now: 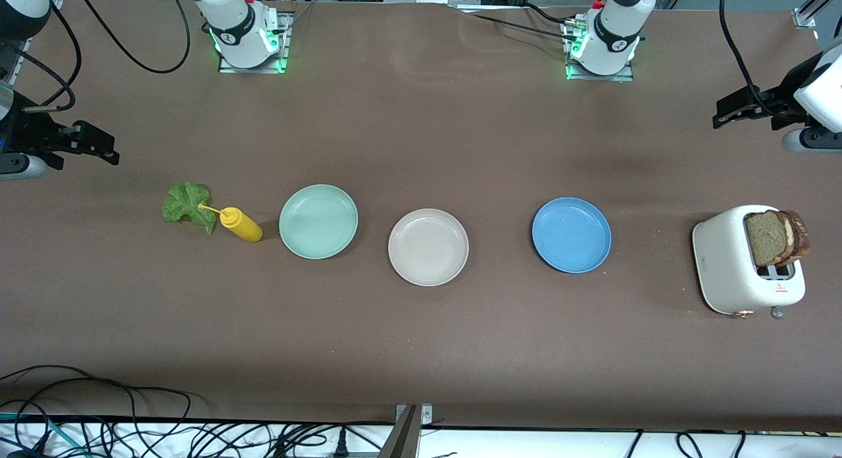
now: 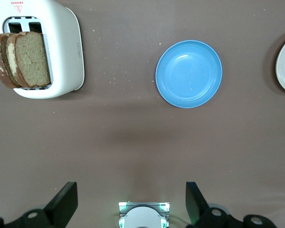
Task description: Make sandwich on beige plate with both arms
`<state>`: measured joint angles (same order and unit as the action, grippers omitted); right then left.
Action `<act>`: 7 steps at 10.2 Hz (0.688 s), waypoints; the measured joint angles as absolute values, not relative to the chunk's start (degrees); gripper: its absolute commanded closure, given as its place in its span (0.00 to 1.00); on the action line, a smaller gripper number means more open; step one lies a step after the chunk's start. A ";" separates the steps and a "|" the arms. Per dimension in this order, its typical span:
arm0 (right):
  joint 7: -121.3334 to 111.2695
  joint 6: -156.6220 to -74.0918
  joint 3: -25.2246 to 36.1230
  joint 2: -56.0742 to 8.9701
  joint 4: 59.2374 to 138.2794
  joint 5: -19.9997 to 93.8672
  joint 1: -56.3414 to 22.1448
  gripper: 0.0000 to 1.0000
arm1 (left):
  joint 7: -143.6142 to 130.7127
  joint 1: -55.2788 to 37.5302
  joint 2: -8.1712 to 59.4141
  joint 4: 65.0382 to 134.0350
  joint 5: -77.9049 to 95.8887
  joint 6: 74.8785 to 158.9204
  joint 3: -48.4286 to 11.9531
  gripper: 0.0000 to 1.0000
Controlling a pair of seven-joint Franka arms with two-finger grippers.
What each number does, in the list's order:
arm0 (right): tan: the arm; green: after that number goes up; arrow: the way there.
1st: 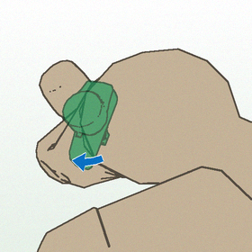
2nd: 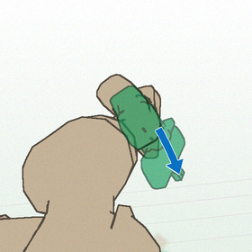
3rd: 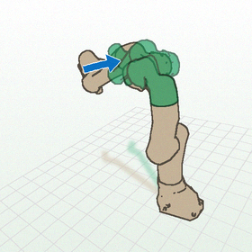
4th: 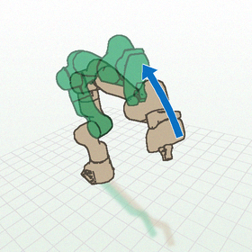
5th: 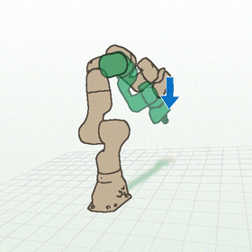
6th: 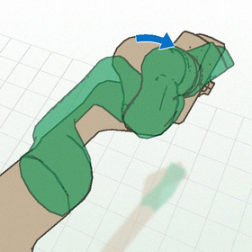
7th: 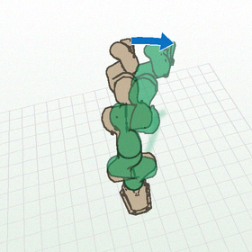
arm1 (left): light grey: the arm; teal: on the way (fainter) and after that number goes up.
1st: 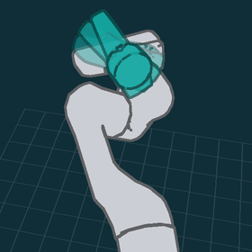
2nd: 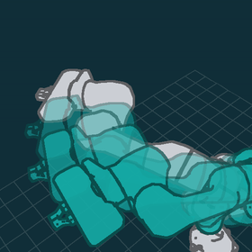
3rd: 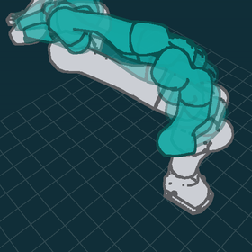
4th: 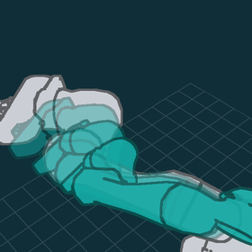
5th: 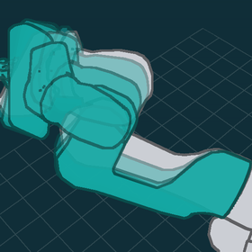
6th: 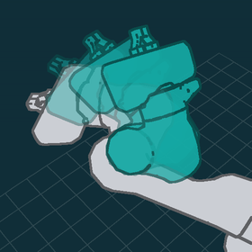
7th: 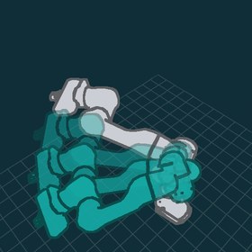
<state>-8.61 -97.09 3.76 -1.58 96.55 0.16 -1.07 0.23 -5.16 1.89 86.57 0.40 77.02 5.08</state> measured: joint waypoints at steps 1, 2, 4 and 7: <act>-8.63 -96.68 3.76 -1.58 96.50 0.16 -1.07 0.00 | 0.23 -5.16 1.89 86.57 0.40 77.03 5.06 0.00; -8.64 -95.91 3.76 -1.58 96.32 0.16 -1.07 0.00 | 0.23 -5.17 1.89 86.57 0.40 77.04 5.04 0.00; -8.67 -94.40 3.75 -1.57 95.78 0.16 -1.08 0.00 | 0.23 -5.21 1.90 86.57 0.40 77.05 4.94 0.00; -8.66 -93.31 3.43 -1.57 95.00 0.16 -1.20 0.00 | 0.23 -5.29 1.91 86.57 0.40 77.06 4.64 0.00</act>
